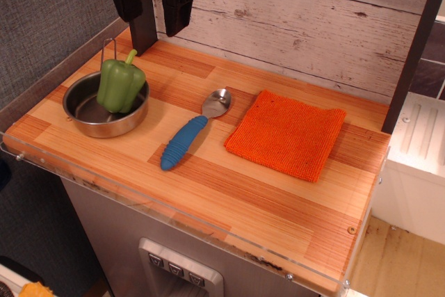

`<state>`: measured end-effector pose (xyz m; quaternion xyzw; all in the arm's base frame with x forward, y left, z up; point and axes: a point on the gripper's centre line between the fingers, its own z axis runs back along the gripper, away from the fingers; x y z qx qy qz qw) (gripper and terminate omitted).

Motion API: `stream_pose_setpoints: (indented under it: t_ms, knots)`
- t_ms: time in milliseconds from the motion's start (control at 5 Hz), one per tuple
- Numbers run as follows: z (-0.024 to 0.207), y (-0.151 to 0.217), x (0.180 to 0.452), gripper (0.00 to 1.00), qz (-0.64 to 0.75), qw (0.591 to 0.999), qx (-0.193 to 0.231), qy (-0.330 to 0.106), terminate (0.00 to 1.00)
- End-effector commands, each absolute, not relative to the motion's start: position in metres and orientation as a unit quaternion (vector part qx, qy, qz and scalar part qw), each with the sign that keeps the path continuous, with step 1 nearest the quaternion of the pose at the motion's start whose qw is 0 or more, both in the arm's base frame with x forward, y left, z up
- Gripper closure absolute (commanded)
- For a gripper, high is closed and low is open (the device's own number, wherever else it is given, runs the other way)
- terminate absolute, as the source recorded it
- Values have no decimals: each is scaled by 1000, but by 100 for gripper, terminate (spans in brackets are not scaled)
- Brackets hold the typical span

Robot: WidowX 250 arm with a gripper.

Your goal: Take the blue spoon and put it on the orange towel

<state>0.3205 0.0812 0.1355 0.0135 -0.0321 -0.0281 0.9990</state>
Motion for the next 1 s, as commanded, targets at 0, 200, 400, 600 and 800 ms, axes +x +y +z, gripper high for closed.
stream_pose_setpoints:
  t_ms: [0, 200, 400, 600, 800]
  knots:
    - [135, 81, 321, 0, -28, 999, 13, -32, 0]
    - [115, 71, 312, 0, -28, 999, 12, -26, 0]
    - [95, 62, 305, 0, -26, 999, 26, -29, 0]
    - [71, 56, 299, 0, -29, 998, 41, -23, 0]
    - [52, 51, 301, 0, -28, 998, 52, -29, 0]
